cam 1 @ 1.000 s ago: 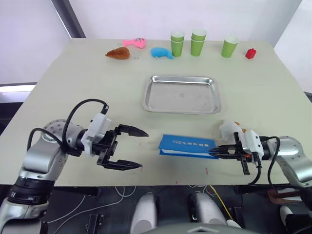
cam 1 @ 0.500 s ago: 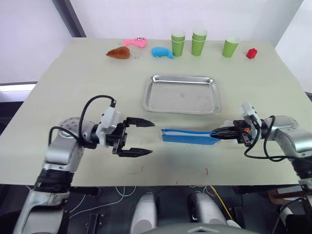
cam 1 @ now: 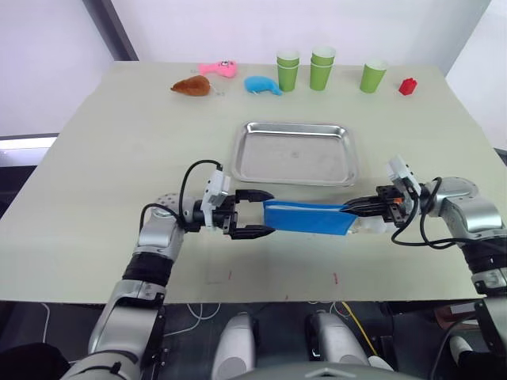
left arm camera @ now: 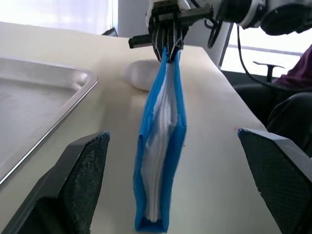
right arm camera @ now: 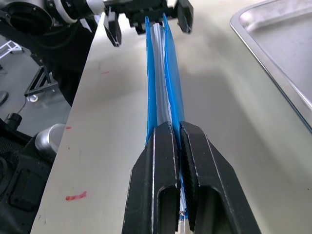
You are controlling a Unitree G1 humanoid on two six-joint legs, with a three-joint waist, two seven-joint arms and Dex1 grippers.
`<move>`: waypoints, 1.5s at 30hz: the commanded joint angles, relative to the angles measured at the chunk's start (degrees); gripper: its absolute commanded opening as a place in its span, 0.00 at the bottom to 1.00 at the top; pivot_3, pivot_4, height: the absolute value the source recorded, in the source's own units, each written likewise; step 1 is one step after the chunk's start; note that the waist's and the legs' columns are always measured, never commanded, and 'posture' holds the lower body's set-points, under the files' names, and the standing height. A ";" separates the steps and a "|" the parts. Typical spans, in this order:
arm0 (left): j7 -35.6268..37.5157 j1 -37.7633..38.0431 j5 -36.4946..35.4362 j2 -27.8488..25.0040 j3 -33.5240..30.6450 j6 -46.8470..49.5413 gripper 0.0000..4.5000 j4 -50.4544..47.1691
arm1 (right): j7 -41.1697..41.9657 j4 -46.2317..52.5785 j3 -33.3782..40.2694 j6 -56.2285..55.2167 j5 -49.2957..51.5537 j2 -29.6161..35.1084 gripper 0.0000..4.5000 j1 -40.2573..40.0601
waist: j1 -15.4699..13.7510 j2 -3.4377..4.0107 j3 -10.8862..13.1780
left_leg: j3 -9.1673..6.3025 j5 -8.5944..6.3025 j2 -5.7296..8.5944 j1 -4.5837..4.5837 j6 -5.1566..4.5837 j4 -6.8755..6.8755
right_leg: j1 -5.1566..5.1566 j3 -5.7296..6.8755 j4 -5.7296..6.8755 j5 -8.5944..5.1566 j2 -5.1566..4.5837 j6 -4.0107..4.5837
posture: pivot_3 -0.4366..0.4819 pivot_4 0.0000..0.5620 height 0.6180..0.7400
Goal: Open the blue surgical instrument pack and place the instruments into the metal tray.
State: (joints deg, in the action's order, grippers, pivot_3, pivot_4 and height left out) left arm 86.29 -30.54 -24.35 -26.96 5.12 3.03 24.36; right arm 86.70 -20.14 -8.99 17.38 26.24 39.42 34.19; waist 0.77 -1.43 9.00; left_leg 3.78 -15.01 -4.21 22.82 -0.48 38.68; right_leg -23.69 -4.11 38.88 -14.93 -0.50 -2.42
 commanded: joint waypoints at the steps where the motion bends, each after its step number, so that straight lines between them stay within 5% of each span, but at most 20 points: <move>1: 0.48 -1.59 0.38 0.26 -0.46 -0.87 0.85 0.47 | -0.46 0.25 1.26 -0.10 -1.06 -0.25 0.00 0.54 | 0.06 0.00 0.00 | -0.01 0.00 0.00 0.00 0.00 0.00 | 0.00 0.00 0.01 0.00 0.00 0.00 | 0.48 0.27 1.00; 9: 1.09 -1.76 0.75 1.51 -0.58 -1.84 0.03 2.53 | -0.32 0.21 1.62 -0.03 -2.13 -0.49 0.00 0.79 | 0.01 0.00 0.00 | -0.01 0.00 0.00 0.00 0.00 0.00 | 0.00 0.00 0.00 0.00 0.00 0.00 | 0.48 0.27 1.00; 16: 0.20 -0.08 0.23 1.58 -1.71 -1.88 0.01 1.52 | -2.57 4.23 4.05 3.38 0.32 0.06 0.00 -0.66 | 0.04 0.00 0.00 | -0.02 0.00 0.00 0.00 0.00 0.00 | 0.01 0.00 0.00 0.00 0.00 0.00 | 0.48 0.27 1.00; 17: 0.24 0.58 0.14 1.35 -1.76 -1.87 0.00 0.85 | -2.73 6.10 5.27 4.56 1.69 0.82 0.17 -1.71 | 0.05 0.00 0.00 | -0.02 0.00 0.00 0.00 0.00 0.00 | 0.00 0.00 0.00 0.00 0.00 0.00 | 0.48 0.27 1.00; 18: 0.24 1.02 0.07 1.21 -1.82 -1.84 0.00 0.38 | -2.91 7.49 6.30 5.44 2.72 1.42 0.19 -2.50 | 0.04 0.00 0.00 | -0.02 0.00 0.00 0.00 0.00 0.00 | 0.00 0.00 0.00 0.00 0.00 0.00 | 0.48 0.27 1.00; 23: -0.08 1.94 0.15 1.38 -1.68 -1.95 0.00 -0.96 | -4.54 11.67 11.85 7.24 5.15 4.59 0.73 -7.00 | -0.05 0.01 0.00 | -0.08 0.00 0.00 0.06 0.00 -0.01 | 0.00 0.04 -0.03 0.00 -0.01 0.00 | 0.48 0.27 1.00; 24: -0.06 1.91 0.18 1.41 -1.61 -2.06 0.00 -0.96 | -5.08 11.56 12.50 6.67 4.74 5.10 0.73 -8.00 | 0.11 0.01 0.00 | -0.08 0.00 0.00 0.06 0.00 -0.01 | 0.00 0.04 -0.03 0.00 -0.01 0.00 | 0.48 0.27 1.00; 27: 0.05 1.78 0.40 1.54 -1.65 -2.44 0.00 -0.65 | -6.45 10.84 14.81 5.60 3.97 6.12 0.98 -10.67 | 0.00 0.00 0.00 | -0.12 0.00 0.01 0.04 0.00 -0.01 | 0.01 0.07 -0.01 0.00 0.00 0.00 | 0.48 0.27 1.00; 38: 0.45 0.55 1.54 2.15 -1.23 -3.82 0.00 1.53 | -14.51 6.51 13.71 2.26 -3.98 6.07 0.98 -17.36 | 0.08 0.02 -0.01 | -0.09 0.00 0.02 0.04 0.00 -0.01 | 0.01 0.04 -0.02 0.00 0.00 -0.01 | 0.48 0.27 1.00; 42: 0.58 0.41 2.45 2.19 -0.79 -5.02 0.00 2.20 | -15.87 6.38 14.15 0.02 -4.91 4.68 0.75 -18.57 | 0.01 0.02 -0.01 | -0.11 0.00 0.03 0.03 0.00 0.00 | 0.03 0.03 -0.02 0.00 0.00 -0.02 | 0.48 0.27 1.00; 44: 0.66 0.51 2.54 2.25 -0.83 -5.17 0.00 2.24 | -16.37 6.78 14.85 0.13 -4.24 3.97 0.53 -18.73 | 0.01 0.02 -0.01 | -0.12 0.00 0.04 0.03 0.00 0.00 | 0.04 0.03 -0.02 0.00 0.00 -0.02 | 0.48 0.27 1.00; 45: 0.69 0.52 2.58 2.27 -0.84 -5.23 0.00 2.27 | -16.42 6.99 15.10 0.23 -3.90 3.79 0.53 -18.77 | 0.01 0.02 -0.01 | -0.12 0.00 0.04 0.03 0.00 0.00 | 0.04 0.03 -0.02 0.00 0.00 -0.02 | 0.48 0.27 1.00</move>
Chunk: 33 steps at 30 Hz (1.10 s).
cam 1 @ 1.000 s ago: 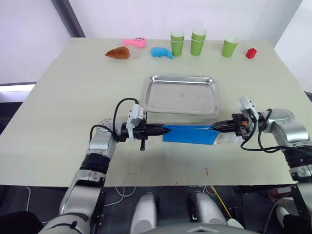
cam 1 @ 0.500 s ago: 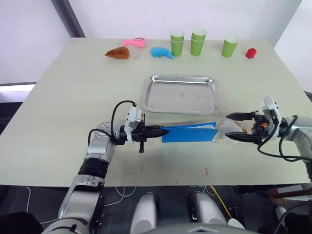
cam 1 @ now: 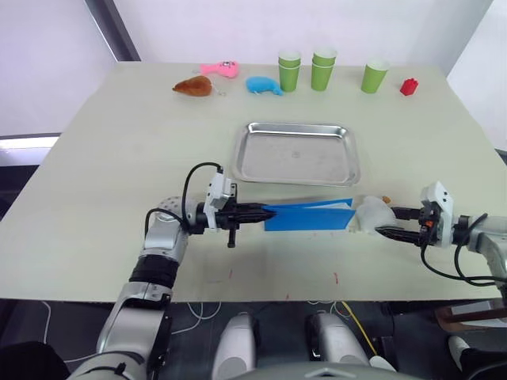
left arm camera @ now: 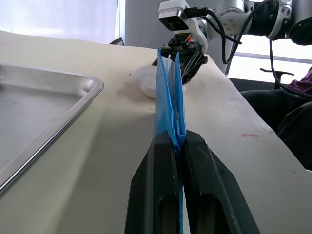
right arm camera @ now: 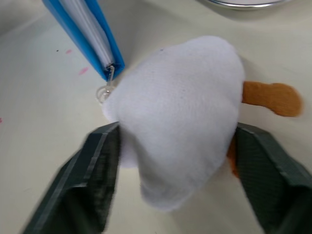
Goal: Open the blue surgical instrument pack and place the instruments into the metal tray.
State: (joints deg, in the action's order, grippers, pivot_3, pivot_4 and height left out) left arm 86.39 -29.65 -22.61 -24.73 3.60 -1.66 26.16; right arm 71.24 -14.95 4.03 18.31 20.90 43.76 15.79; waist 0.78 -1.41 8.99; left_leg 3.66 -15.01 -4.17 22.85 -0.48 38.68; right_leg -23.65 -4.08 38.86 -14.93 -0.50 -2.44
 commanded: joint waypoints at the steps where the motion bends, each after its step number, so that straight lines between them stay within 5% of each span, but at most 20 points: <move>1: 0.58 -0.40 0.88 0.06 0.67 -0.61 0.00 0.55 | -1.07 2.00 2.43 -0.60 1.82 -0.66 0.37 -0.45 | 0.00 0.00 0.00 | 0.00 0.00 0.00 0.00 0.00 0.00 | 0.00 0.00 0.00 0.00 0.00 0.00 | 0.48 0.27 1.00; 5: 0.47 -0.44 1.05 0.22 0.72 -0.93 0.00 0.69 | -1.31 3.11 4.96 0.70 4.49 -0.67 0.08 -1.58 | -0.05 0.00 0.00 | 0.00 0.00 0.00 0.00 0.00 0.00 | 0.00 0.00 0.00 0.00 0.00 0.00 | 0.48 0.27 1.00; 7: 0.42 -0.48 1.17 0.29 0.88 -0.69 0.00 0.73 | -1.18 4.70 8.33 1.98 8.54 -1.06 0.01 -2.32 | -0.08 0.00 0.00 | -0.01 0.00 0.00 0.00 0.00 0.00 | 0.00 0.00 0.00 0.00 0.00 0.00 | 0.48 0.27 1.00; 18: 1.12 -1.20 2.55 0.16 1.55 -1.95 0.00 2.33 | -7.21 16.94 20.44 12.80 27.20 -3.82 0.01 -1.17 | -0.09 0.02 -0.01 | -0.07 0.00 0.02 0.01 0.00 0.00 | 0.04 0.02 0.00 0.00 0.01 0.00 | 0.48 0.27 1.00; 33: 1.87 -3.33 3.72 -0.12 2.18 -3.41 0.00 5.09 | -10.72 23.86 5.60 10.71 21.56 -9.32 0.01 10.40 | -0.08 0.02 -0.01 | -0.12 0.00 0.04 0.06 0.00 0.00 | 0.03 0.02 -0.01 0.00 0.02 0.00 | 0.48 0.27 1.00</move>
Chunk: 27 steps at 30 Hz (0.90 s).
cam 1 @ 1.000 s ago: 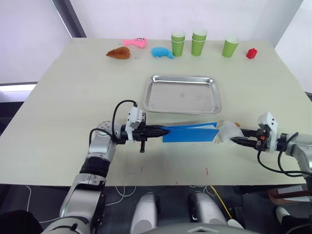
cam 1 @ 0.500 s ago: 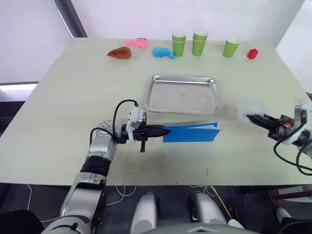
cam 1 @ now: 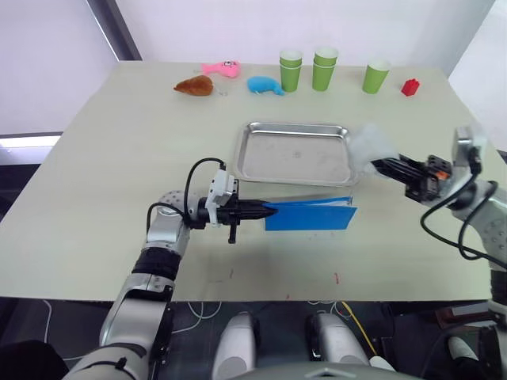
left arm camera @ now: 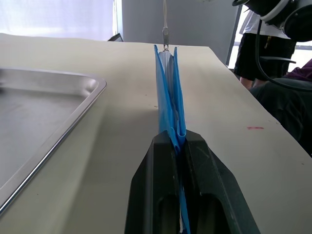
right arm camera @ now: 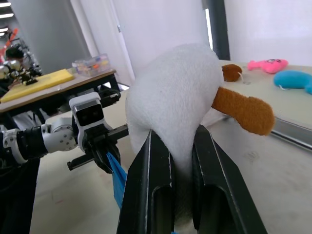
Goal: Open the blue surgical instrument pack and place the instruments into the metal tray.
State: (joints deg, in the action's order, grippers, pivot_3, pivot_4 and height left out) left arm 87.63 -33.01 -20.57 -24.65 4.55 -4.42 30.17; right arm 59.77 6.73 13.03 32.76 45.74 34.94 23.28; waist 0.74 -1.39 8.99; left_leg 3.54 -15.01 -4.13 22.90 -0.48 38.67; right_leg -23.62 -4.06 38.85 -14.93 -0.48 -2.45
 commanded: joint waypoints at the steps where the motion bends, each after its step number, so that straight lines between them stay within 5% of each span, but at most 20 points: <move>1: 0.71 0.03 1.82 -0.25 1.27 -0.79 0.00 1.13 | 0.92 1.72 -6.43 -5.23 -6.07 -1.25 0.01 4.38 | -0.03 0.00 0.00 | -0.02 0.00 0.00 0.01 0.00 0.00 | 0.00 0.02 0.00 0.00 0.01 0.00 | 0.48 0.27 1.00; 13: 0.05 0.28 1.81 -0.28 1.19 -0.89 0.00 0.42 | 2.20 -5.12 -22.61 -18.28 -21.02 -12.92 0.01 16.04 | -0.08 0.00 0.00 | -0.03 0.00 -0.01 0.08 0.00 0.00 | -0.05 0.08 -0.03 -0.01 0.00 0.02 | 0.48 0.27 1.00; 27: -0.47 0.24 1.81 -0.05 1.11 -1.17 0.00 0.74 | 1.20 -4.33 -28.45 -29.43 -28.95 -21.15 0.01 14.30 | 0.01 0.00 0.00 | -0.05 0.00 -0.03 0.07 0.01 -0.01 | -0.06 0.10 0.00 -0.01 0.01 0.03 | 0.48 0.27 1.00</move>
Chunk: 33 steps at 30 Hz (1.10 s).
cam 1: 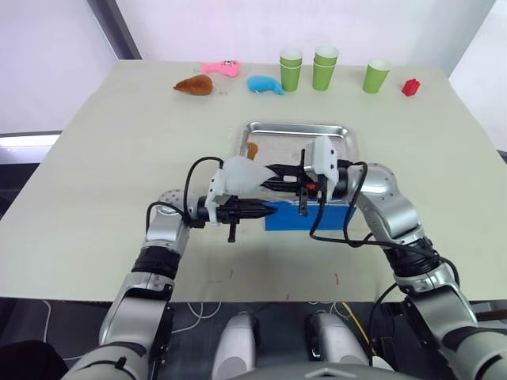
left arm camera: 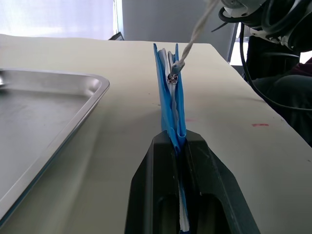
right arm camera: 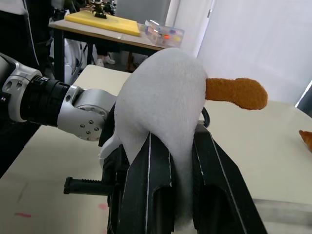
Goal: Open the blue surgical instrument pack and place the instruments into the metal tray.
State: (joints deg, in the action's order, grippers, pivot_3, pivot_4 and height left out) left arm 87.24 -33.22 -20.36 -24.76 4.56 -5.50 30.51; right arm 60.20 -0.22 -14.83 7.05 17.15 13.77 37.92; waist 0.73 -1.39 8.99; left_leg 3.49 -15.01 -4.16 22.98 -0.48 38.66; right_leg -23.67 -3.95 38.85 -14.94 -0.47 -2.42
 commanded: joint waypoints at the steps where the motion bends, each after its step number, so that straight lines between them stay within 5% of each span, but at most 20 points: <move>1: -0.07 0.31 1.65 0.02 1.08 -0.18 0.00 0.62 | 1.71 2.59 -1.04 -5.15 -1.20 0.83 0.01 -0.71 | 0.08 0.00 0.00 | 0.02 0.00 0.01 0.00 0.00 0.00 | 0.00 -0.01 -0.01 0.00 -0.02 0.00 | 0.48 0.27 1.00; 13: 0.36 0.21 1.80 0.03 1.32 -0.46 0.00 1.47 | 9.82 -0.01 -6.88 -15.80 -6.88 7.82 0.01 -4.53 | 0.01 0.00 0.00 | 0.02 0.00 0.00 -0.05 0.00 0.00 | 0.01 -0.02 0.02 0.00 0.00 0.00 | 0.48 0.27 1.00; 16: 0.41 0.26 1.79 0.07 1.32 -0.51 0.00 1.56 | 9.35 0.68 -6.11 -15.01 -6.60 8.25 0.27 -4.80 | -0.02 0.00 0.00 | 0.03 0.00 0.01 -0.05 0.00 0.01 | 0.02 -0.02 0.02 0.00 0.00 0.00 | 0.48 0.27 1.00; 20: 0.37 0.40 1.89 0.09 1.38 -0.58 0.00 1.66 | 8.25 1.33 -5.15 -14.95 -6.68 8.78 0.76 -5.10 | -0.02 0.00 0.00 | 0.03 0.00 0.00 -0.05 0.00 0.00 | 0.02 -0.02 0.01 0.00 0.00 0.00 | 0.48 0.27 1.00; 22: 0.23 0.41 1.94 0.15 1.42 -0.53 0.00 1.65 | 7.76 1.47 -4.63 -15.06 -6.60 9.03 0.89 -5.26 | -0.03 0.00 0.00 | 0.03 0.00 0.01 -0.05 0.00 0.00 | 0.02 -0.02 0.01 0.00 0.00 0.00 | 0.48 0.27 1.00; 24: 0.06 0.38 1.94 0.24 1.43 -0.51 0.00 1.67 | 7.40 1.68 -3.87 -14.97 -6.18 9.48 0.97 -5.40 | -0.06 0.00 0.00 | 0.03 0.00 0.01 -0.05 0.00 0.01 | 0.02 -0.02 0.01 0.00 -0.01 0.00 | 0.48 0.27 1.00; 33: -0.21 1.14 1.88 -0.14 1.15 -0.93 0.00 1.19 | 6.34 5.86 5.24 -6.30 2.78 15.07 0.97 -9.02 | -0.05 0.00 0.00 | 0.04 0.00 0.01 -0.04 0.00 0.00 | 0.03 -0.03 0.00 0.00 -0.01 0.00 | 0.48 0.27 1.00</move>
State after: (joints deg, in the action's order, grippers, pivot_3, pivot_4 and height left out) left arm 87.13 -33.31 -20.26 -24.60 4.68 -6.52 31.02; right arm 67.11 2.57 -12.94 -2.50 16.15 27.52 29.47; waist 0.68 -1.39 8.99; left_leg 3.52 -15.01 -4.16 22.93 -0.48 38.66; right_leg -23.64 -3.98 38.85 -14.94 -0.48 -2.42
